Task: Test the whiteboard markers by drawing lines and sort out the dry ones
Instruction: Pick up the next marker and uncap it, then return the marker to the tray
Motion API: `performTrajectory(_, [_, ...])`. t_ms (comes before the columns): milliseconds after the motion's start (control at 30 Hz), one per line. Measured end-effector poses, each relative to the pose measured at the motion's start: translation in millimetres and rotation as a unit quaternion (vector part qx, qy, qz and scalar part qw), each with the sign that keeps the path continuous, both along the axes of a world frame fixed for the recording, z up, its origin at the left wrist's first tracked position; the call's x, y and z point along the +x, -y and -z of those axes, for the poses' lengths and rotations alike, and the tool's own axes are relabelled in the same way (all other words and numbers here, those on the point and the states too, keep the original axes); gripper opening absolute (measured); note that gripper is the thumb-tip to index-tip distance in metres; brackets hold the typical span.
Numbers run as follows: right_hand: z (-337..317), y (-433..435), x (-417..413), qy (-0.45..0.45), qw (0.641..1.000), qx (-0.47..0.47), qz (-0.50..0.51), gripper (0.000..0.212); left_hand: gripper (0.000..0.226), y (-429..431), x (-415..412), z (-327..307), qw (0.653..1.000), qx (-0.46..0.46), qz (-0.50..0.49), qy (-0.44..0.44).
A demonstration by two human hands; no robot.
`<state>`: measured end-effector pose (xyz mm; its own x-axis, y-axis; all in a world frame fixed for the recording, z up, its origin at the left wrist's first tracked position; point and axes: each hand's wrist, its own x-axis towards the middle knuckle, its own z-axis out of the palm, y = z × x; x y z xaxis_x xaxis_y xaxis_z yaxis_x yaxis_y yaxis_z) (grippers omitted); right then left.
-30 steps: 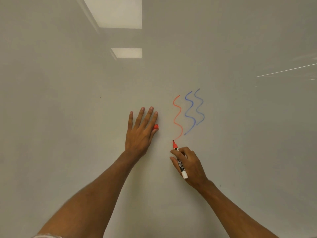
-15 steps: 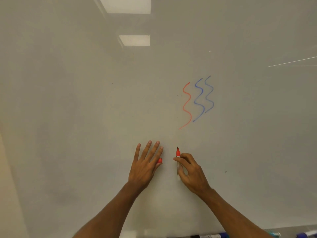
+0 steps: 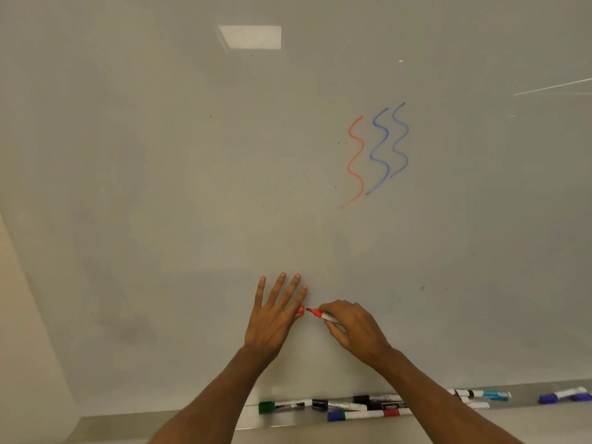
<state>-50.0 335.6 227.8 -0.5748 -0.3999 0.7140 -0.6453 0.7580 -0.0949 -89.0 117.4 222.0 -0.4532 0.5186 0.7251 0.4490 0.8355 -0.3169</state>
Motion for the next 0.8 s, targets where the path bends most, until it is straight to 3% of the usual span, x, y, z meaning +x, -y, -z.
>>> performTrajectory(267, [17.9,6.8,1.8,0.003,1.000,0.029,-0.008,0.024,0.055,-5.9,13.3,17.0,0.998,-0.049,0.007,0.042])
performTrajectory(467, [39.8,10.1,9.4,0.098,0.993,-0.061,0.011,0.023,0.025,-20.3,31.5,26.8,0.989,-0.085,-0.035,0.118])
performTrajectory(800, [71.1,5.1,25.4,0.218,0.966,-0.132,0.052,0.019,0.033,-37.8,43.4,53.1,0.969,-0.133,-0.045,0.205])
